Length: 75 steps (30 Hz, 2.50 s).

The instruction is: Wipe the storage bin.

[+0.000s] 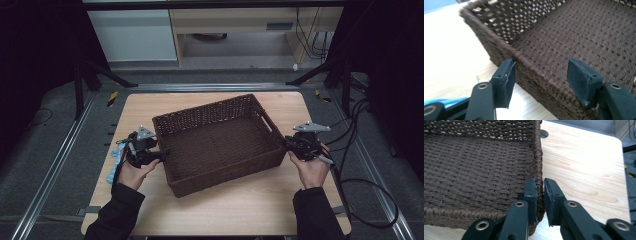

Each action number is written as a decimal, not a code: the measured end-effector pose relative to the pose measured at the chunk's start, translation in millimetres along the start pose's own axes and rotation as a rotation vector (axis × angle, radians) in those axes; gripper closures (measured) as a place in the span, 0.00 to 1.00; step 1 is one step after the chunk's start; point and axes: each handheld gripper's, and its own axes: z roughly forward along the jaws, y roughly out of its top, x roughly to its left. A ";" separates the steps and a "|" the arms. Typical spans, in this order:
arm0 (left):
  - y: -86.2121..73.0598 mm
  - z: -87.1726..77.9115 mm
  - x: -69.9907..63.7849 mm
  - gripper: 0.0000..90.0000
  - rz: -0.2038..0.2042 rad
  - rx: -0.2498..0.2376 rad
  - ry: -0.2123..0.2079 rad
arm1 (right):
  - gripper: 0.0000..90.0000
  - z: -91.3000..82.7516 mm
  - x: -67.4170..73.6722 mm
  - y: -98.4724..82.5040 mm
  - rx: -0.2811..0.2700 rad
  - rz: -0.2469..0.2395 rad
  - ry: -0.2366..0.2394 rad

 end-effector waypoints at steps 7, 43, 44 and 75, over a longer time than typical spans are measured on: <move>3.2 5.0 16.6 0.39 -0.013 -0.027 -0.024 | 0.90 6.2 -3.1 1.3 -0.022 0.000 -0.021; -6.6 -14.2 5.8 0.33 -0.022 -0.072 0.012 | 0.44 -2.2 23.5 -5.1 -0.077 0.055 -0.030; -5.4 -13.9 8.8 0.33 -0.018 -0.077 0.020 | 0.45 -1.7 23.6 -4.7 -0.076 0.058 -0.034; 2.6 12.3 39.8 0.56 0.017 -0.030 -0.035 | 0.47 12.6 35.2 3.1 -0.089 0.005 -0.016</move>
